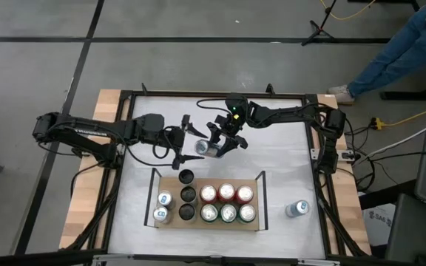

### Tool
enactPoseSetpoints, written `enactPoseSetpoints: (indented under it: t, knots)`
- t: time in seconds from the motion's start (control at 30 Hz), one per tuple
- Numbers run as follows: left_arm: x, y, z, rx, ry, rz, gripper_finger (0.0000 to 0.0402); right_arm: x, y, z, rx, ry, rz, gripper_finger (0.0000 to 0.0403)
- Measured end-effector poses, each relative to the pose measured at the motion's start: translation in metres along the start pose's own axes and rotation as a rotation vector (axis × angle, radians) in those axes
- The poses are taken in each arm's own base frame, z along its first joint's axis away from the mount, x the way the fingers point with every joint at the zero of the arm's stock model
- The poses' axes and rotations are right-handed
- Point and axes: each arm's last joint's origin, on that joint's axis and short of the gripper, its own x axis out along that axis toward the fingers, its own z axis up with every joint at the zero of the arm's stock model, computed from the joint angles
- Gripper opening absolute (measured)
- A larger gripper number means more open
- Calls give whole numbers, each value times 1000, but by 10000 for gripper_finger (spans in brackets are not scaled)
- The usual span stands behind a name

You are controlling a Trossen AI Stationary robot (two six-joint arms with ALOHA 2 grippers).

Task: Place canned beverage on shelf
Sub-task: Put the top blue soda can on the shelf aligned with the other blue soda can

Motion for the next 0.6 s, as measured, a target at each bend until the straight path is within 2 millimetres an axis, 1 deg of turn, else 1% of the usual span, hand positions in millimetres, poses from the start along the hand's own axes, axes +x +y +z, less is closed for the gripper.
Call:
enactPoseSetpoints:
  t: [0.23,0.4,0.6]
  knots:
    - [9,-1,-7,-4,31,-5,323,0,0,0,0,0,0,230]
    - [9,-1,-7,-6,32,-5,323,0,0,0,0,0,2,230]
    - [9,-1,-7,-6,32,-4,323,0,2,0,0,8,54,230]
